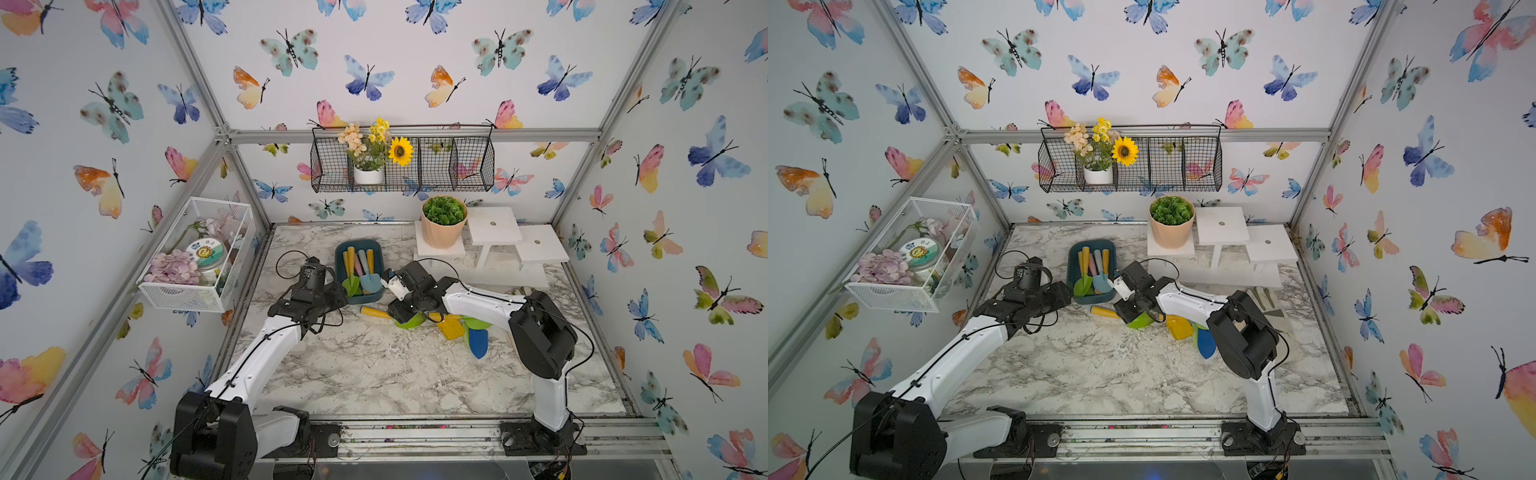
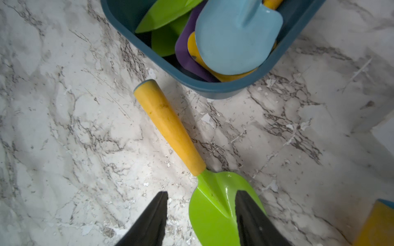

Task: Put the shovel into the storage box
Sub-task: Pick up the shovel from the center of the board.

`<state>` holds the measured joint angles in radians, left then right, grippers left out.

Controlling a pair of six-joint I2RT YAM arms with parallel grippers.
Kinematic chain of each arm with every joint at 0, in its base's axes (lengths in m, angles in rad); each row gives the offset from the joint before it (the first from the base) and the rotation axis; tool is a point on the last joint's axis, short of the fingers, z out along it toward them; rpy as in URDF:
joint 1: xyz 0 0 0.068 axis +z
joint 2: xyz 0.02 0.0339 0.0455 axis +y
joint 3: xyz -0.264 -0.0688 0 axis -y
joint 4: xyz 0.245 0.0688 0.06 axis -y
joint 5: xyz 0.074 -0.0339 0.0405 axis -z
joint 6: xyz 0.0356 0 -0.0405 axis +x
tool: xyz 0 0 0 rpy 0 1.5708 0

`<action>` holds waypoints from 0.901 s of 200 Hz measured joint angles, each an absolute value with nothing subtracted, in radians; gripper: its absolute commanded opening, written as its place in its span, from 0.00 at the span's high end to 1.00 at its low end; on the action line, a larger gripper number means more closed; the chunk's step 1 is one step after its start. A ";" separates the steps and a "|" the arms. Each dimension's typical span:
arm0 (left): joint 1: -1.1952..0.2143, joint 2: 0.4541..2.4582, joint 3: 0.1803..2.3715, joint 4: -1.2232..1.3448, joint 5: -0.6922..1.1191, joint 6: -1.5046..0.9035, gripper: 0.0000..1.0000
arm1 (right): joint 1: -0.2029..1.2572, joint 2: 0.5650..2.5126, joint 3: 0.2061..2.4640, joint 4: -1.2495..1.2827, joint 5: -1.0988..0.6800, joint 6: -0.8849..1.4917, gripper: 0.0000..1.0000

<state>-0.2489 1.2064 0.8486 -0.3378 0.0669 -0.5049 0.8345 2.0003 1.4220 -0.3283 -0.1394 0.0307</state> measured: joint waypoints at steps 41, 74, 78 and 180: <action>-0.249 1.206 0.831 -0.332 0.068 -0.521 0.50 | 0.830 2.057 1.469 -0.368 -0.140 -0.016 0.46; -0.249 1.207 0.831 -0.324 0.068 -0.522 0.51 | 0.830 2.085 1.497 -0.368 -0.155 -0.020 0.48; -0.249 1.207 0.831 -0.324 0.069 -0.522 0.51 | 0.830 2.087 1.499 -0.367 -0.156 -0.020 0.48; -0.249 1.220 0.831 -0.317 0.069 -0.522 0.52 | 0.839 2.149 1.516 -0.355 -0.160 -0.020 0.54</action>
<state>-0.2489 1.2201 0.8314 -0.3168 0.0689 -0.5217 0.8394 2.1490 1.5158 -0.3553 -0.1604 -0.0204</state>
